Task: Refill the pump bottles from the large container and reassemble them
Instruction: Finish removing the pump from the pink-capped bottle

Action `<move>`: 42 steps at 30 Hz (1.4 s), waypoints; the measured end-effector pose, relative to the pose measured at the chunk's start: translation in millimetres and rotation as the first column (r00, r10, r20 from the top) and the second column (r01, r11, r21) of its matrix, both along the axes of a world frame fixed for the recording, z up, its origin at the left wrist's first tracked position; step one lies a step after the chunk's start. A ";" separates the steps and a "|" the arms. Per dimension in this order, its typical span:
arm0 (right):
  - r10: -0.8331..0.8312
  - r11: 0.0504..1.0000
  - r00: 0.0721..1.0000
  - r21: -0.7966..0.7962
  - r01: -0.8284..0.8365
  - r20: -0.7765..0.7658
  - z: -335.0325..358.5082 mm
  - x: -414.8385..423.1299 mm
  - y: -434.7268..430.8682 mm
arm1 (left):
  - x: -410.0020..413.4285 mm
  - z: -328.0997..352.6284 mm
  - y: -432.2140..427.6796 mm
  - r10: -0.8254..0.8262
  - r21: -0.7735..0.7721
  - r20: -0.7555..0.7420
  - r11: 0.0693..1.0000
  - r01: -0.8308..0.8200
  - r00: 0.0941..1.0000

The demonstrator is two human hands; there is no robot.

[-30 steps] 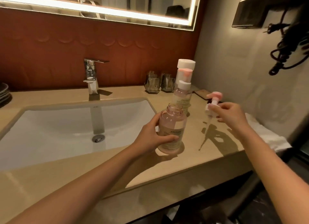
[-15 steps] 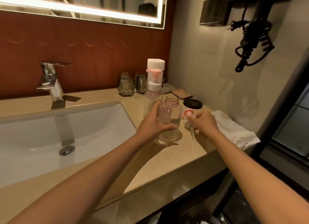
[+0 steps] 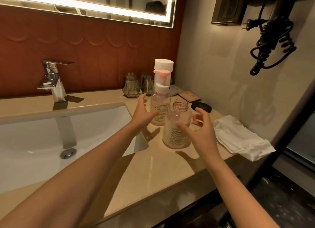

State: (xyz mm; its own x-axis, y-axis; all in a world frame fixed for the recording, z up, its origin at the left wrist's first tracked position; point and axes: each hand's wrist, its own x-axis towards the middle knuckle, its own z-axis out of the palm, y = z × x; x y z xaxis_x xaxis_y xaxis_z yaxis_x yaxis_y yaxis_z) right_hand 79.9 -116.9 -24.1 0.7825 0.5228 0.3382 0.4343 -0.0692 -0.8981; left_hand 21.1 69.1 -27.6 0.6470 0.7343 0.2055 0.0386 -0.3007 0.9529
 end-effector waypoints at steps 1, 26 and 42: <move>0.007 1.000 1.000 -0.025 -0.006 0.018 -4.7 -2.8 3.8 | 4.8 1.1 0.9 -0.028 0.003 -0.004 1.000 0.028 1.000; -0.135 0.983 0.892 0.172 0.066 0.432 20.1 -55.7 25.9 | -82.7 -5.7 -29.5 -0.124 0.078 -0.036 0.989 0.126 0.992; 0.241 0.955 0.923 0.097 -0.281 0.300 35.1 -164.7 63.5 | -221.6 -12.1 -38.7 -0.013 0.190 -0.041 0.982 0.020 0.999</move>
